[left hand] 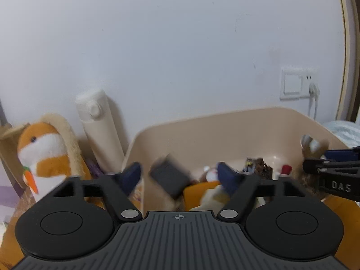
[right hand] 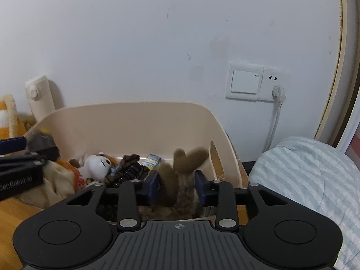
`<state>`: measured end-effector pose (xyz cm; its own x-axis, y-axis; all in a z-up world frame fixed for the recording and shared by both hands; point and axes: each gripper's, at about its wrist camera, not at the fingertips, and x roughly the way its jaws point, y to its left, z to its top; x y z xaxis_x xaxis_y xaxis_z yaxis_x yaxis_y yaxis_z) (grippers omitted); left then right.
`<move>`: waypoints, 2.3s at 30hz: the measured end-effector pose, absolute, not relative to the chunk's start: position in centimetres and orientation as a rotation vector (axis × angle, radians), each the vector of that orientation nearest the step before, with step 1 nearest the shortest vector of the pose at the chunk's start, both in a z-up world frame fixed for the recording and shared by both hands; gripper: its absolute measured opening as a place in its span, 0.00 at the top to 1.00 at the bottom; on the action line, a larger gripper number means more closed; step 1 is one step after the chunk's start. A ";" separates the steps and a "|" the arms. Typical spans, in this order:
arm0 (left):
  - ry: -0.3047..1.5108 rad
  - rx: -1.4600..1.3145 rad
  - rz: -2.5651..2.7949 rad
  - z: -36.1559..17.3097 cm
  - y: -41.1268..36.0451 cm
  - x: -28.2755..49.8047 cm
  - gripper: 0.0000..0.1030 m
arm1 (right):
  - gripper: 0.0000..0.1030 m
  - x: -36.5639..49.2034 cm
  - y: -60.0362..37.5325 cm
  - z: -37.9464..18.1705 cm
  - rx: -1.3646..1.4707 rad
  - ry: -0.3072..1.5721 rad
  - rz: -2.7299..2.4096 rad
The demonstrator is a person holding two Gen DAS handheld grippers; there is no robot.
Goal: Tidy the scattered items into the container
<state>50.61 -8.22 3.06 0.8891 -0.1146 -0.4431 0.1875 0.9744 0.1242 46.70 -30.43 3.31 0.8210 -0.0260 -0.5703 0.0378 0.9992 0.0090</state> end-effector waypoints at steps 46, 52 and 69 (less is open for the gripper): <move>0.307 0.149 -0.180 7.4 -5.1 33.3 0.16 | 0.00 30.5 -28.3 9.5 0.065 0.429 0.030; 0.293 0.162 -0.176 7.5 -4.4 29.8 0.16 | 0.00 26.8 -27.9 10.1 0.057 0.395 0.025; 0.331 0.101 -0.134 7.1 -1.0 20.3 0.15 | 0.00 17.1 -26.7 9.1 0.029 0.357 0.010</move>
<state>20.28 -1.01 7.08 0.9368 -0.1147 -0.3305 0.1478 0.9860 0.0769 17.09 -26.69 9.12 0.9369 0.0145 -0.3493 -0.0043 0.9995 0.0299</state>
